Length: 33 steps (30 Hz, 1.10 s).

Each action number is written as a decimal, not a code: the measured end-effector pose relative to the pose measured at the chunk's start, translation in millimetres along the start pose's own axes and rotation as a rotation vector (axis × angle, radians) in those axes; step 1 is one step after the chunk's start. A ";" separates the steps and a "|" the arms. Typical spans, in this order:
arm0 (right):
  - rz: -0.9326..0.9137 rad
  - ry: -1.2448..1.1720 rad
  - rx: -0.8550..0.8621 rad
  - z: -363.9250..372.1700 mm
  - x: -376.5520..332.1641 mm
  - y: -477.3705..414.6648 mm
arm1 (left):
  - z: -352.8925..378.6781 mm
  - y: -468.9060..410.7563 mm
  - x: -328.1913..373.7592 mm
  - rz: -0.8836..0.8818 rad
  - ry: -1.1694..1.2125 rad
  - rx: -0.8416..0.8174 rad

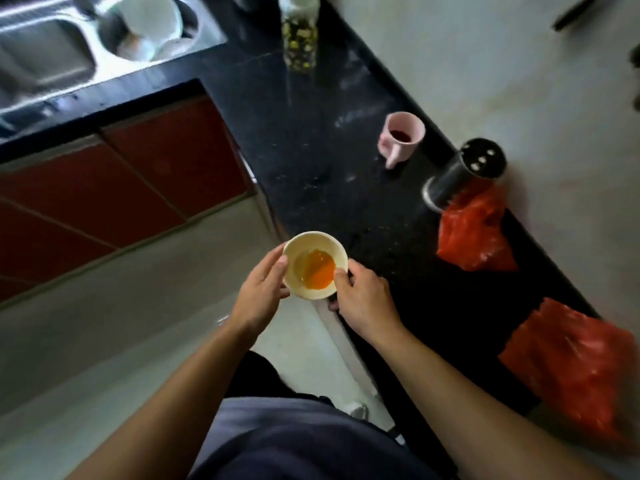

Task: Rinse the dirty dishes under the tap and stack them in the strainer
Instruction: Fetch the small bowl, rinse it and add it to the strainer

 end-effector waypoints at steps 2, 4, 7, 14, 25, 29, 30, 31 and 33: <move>-0.081 -0.034 -0.059 29.2 -49.2 -6.3 | -48.3 -2.9 4.2 0.029 0.074 0.050; -0.149 -0.052 -0.092 56.9 -97.6 -14.4 | -97.5 -11.5 10.0 0.036 0.144 0.085; -0.251 -0.078 -0.139 94.9 -169.2 -26.3 | -173.9 -29.6 18.2 0.038 0.252 0.143; -0.366 -0.014 -0.198 160.8 -316.1 -104.4 | -313.2 -107.6 34.2 0.024 0.353 0.229; -0.644 0.141 -0.550 254.3 -556.1 -296.1 | -487.8 -281.3 97.6 -0.034 0.470 0.618; -0.691 0.247 -0.641 291.5 -638.4 -354.5 | -553.5 -335.8 111.2 -0.057 0.530 0.705; -0.698 0.276 -0.654 301.4 -655.5 -367.9 | -571.1 -350.3 113.5 -0.056 0.528 0.720; -0.702 0.293 -0.664 311.3 -671.8 -380.8 | -588.4 -365.7 114.9 -0.056 0.517 0.729; -0.677 0.311 -0.652 327.5 -699.5 -410.6 | -619.6 -397.0 115.1 -0.063 0.482 0.716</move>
Point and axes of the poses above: each hand's wrist, its own y-axis away from the middle knuckle, its own z-axis out of the palm, x = y × z, the point moved 10 cm from there along -y, towards the middle knuckle
